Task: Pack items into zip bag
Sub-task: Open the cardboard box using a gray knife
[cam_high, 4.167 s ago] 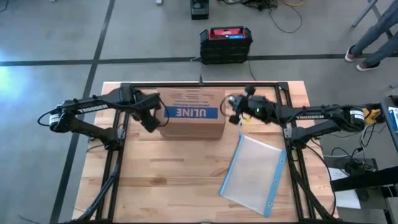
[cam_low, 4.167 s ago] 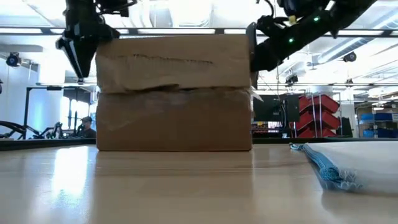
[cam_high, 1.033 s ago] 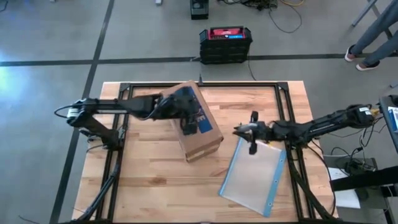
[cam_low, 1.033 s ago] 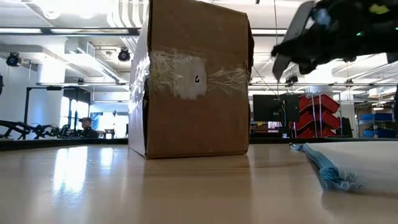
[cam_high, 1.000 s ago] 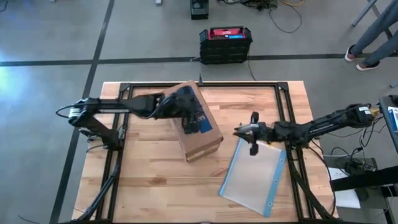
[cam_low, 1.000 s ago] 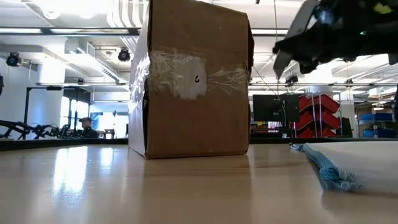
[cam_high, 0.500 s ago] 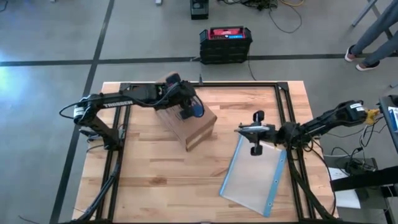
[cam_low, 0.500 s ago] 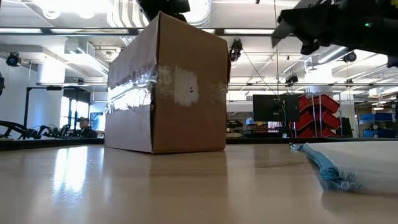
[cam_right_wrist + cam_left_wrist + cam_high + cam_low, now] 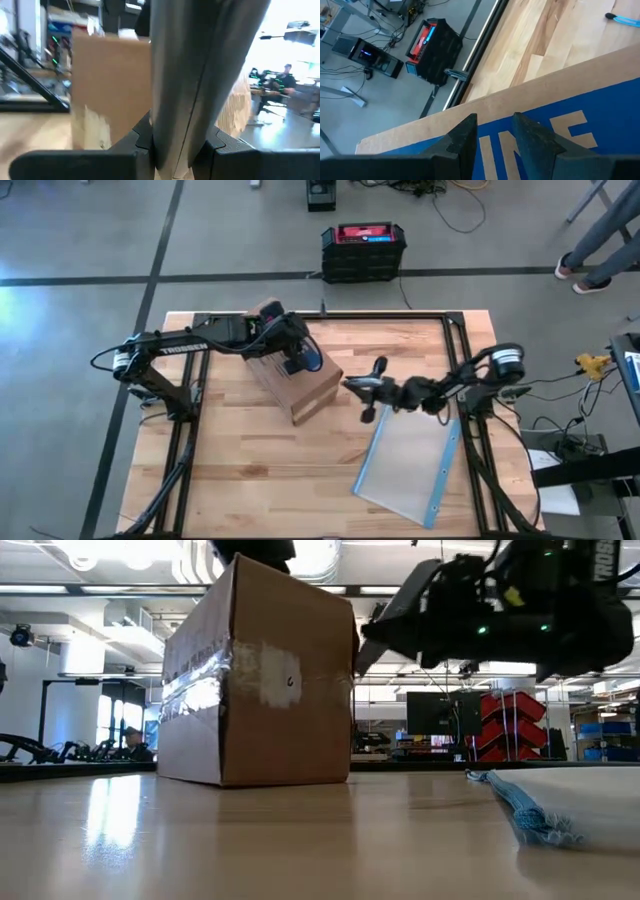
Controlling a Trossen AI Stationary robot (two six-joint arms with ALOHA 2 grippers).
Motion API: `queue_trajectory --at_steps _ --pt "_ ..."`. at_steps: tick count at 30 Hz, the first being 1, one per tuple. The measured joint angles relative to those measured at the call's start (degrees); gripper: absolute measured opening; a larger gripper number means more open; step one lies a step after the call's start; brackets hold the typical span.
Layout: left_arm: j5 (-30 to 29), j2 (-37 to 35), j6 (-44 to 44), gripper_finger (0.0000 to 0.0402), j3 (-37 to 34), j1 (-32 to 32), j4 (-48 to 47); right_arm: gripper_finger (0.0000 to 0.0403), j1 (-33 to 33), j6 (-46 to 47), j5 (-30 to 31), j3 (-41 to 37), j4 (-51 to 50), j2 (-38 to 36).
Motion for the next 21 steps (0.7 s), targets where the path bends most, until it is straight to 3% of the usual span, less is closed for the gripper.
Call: queue_trajectory --at_steps 2,10,21 --pt "-0.07 -0.17 -0.12 0.0117 -0.48 0.02 -0.04 0.0056 -0.12 -0.47 2.16 0.51 0.19 0.49" --pt "-3.06 -1.61 -0.17 0.0117 -0.85 -0.02 -2.08 0.0056 -0.39 2.54 1.19 3.65 0.35 0.53" --pt "-3.76 -5.31 -6.75 0.0117 -1.07 0.05 -11.50 0.0056 -3.67 5.74 0.06 10.78 -0.01 9.01"
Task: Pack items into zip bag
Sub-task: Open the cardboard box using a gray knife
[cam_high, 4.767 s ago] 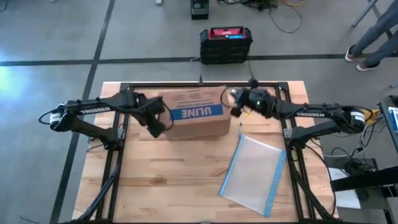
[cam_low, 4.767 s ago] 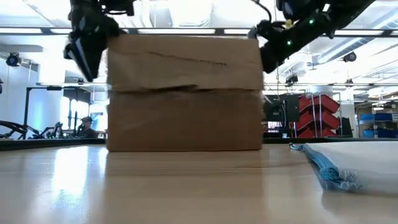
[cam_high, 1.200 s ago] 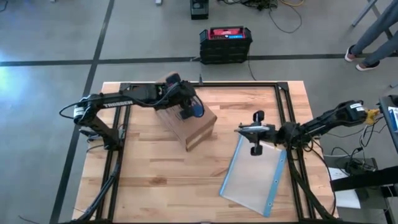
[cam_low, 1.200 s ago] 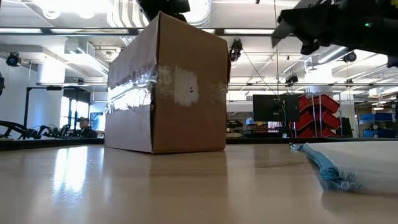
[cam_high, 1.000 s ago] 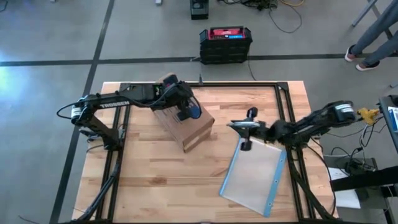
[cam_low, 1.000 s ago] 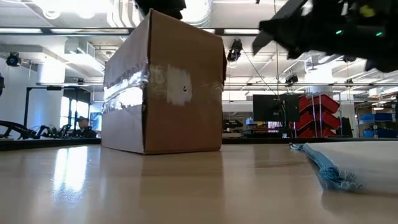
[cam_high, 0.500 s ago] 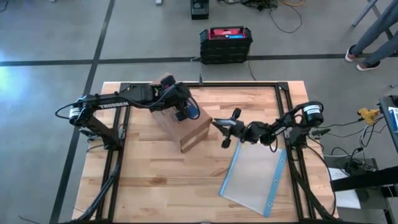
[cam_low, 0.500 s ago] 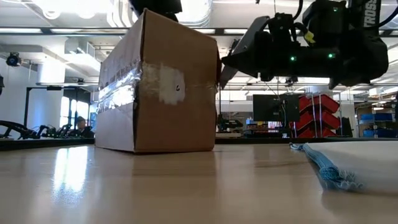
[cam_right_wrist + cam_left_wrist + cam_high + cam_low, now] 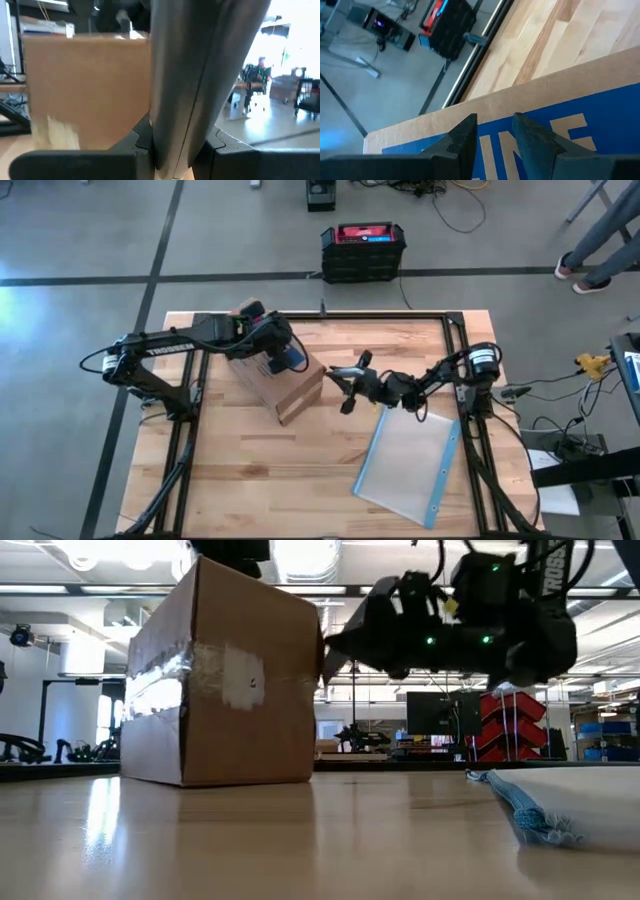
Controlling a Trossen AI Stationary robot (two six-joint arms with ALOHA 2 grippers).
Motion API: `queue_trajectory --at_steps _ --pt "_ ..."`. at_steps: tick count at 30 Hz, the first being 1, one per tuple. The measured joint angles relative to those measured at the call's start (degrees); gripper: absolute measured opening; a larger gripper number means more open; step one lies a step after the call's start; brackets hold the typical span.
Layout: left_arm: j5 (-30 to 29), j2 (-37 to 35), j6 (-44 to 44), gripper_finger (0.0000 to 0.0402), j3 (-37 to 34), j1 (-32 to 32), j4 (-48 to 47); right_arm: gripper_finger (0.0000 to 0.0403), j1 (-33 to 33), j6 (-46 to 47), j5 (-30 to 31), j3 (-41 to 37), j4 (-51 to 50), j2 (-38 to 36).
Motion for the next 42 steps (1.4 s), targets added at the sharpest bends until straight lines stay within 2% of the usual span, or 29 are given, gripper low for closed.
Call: queue_trajectory --at_steps 4,12,25,42 --pt "-0.15 -0.24 -1.75 0.0117 0.00 -0.01 -1.22 0.0056 -0.96 3.49 -2.34 2.08 0.45 0.02" --pt "-0.62 -0.13 -1.87 0.0117 -0.85 -0.01 -0.59 0.0056 -0.87 8.62 -2.58 2.37 0.37 0.04" --pt "-2.49 -0.20 -1.85 0.0117 -2.14 0.01 -0.71 0.0056 -1.51 10.77 -1.88 7.24 0.51 5.01" --pt "-3.80 -0.17 -2.25 0.0117 -3.30 -0.05 -0.26 0.0056 -1.46 16.10 -2.76 3.67 -8.12 4.83"
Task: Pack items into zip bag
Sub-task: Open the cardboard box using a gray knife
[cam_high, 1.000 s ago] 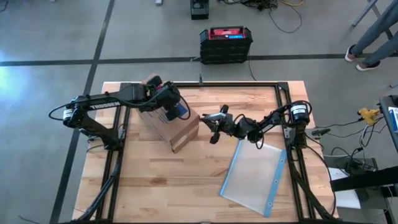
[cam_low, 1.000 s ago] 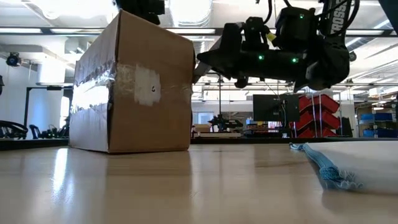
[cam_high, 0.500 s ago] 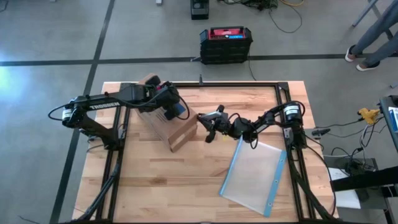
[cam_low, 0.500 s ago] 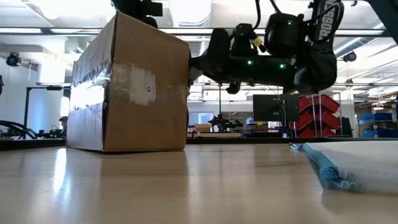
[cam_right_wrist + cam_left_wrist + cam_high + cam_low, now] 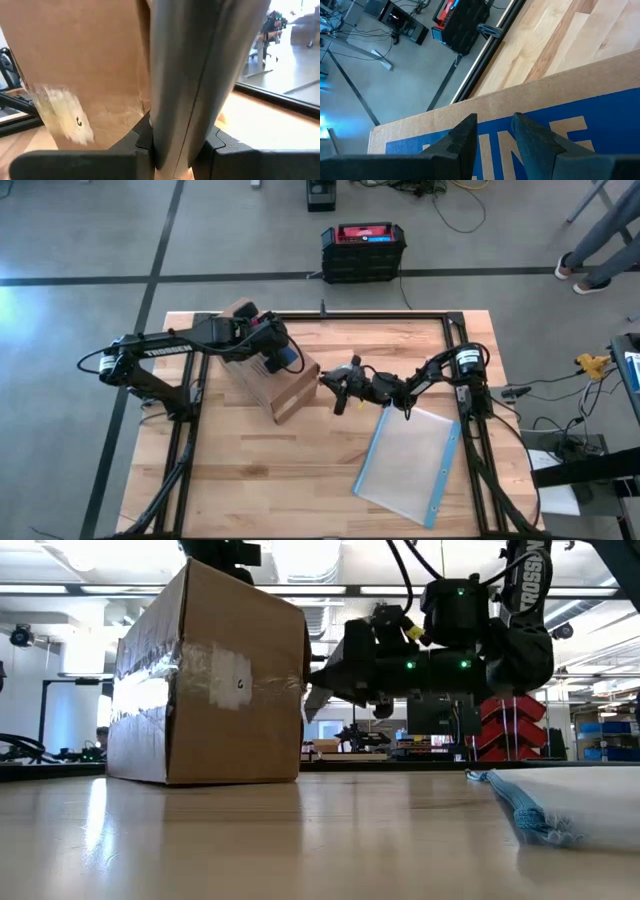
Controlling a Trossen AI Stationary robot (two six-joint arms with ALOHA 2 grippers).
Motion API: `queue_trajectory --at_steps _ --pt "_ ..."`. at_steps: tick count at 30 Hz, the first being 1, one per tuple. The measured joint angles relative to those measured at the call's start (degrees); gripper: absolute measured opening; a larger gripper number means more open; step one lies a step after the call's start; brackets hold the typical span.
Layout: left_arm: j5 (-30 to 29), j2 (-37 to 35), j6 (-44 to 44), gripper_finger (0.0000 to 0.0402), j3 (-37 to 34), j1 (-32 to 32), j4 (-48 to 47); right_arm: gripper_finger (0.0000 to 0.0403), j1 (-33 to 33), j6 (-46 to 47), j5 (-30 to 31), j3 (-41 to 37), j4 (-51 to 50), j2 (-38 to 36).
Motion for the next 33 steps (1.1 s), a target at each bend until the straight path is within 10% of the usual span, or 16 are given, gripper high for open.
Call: queue_trajectory --at_steps 33 --pt "-0.26 0.04 0.87 0.0117 -0.33 0.09 0.52 0.0056 0.22 -1.35 0.73 4.43 8.68 3.14"
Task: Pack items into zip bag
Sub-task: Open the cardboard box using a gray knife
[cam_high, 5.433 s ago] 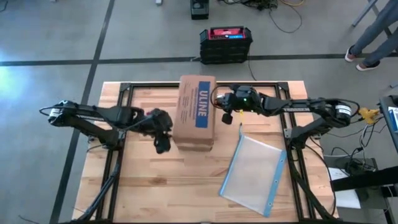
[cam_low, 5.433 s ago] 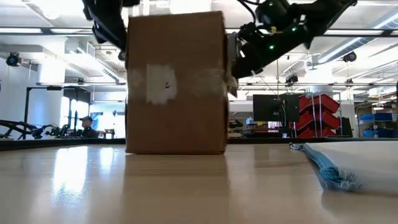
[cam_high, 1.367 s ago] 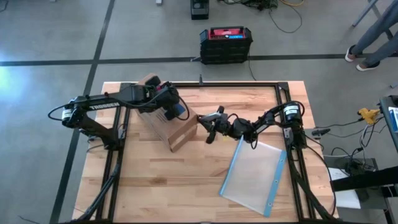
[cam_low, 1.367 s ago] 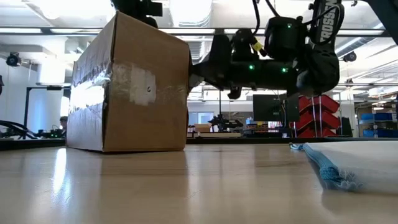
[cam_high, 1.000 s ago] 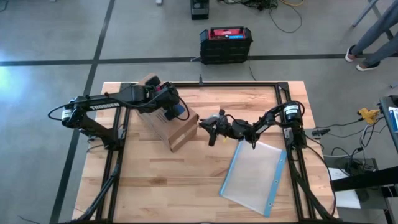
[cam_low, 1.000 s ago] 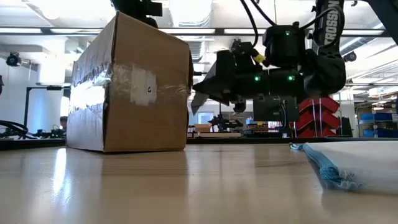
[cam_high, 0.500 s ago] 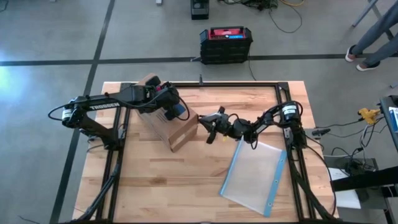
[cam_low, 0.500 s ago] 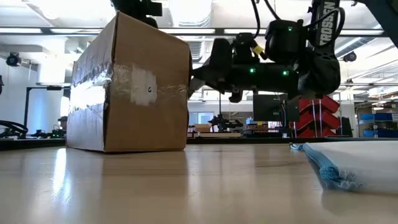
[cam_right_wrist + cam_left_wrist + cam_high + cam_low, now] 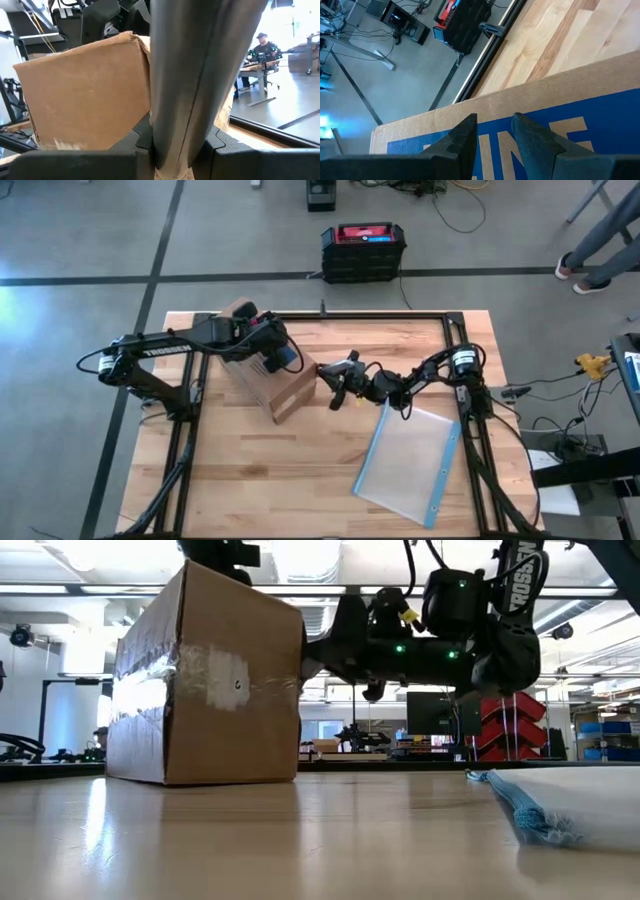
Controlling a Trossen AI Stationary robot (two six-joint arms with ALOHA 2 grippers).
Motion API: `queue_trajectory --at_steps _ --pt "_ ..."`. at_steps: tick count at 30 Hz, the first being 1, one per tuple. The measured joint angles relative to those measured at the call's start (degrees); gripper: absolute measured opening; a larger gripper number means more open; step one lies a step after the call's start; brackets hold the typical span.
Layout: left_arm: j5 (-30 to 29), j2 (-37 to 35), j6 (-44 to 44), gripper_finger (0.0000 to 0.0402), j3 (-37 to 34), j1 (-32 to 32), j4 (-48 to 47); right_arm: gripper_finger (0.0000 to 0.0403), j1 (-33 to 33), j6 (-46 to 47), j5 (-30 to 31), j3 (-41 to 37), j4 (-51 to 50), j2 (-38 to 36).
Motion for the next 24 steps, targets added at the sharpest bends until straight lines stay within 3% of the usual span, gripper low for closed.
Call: queue_trajectory --at_steps 12,24 --pt "0.02 0.02 -0.42 0.0117 0.02 -0.04 0.32 0.0056 0.04 3.77 -0.40 -0.88 -1.38 2.47" --pt "0.28 0.11 -1.17 0.0117 0.00 -0.11 0.66 0.0056 0.15 4.79 -1.32 -3.52 -5.87 -0.98"
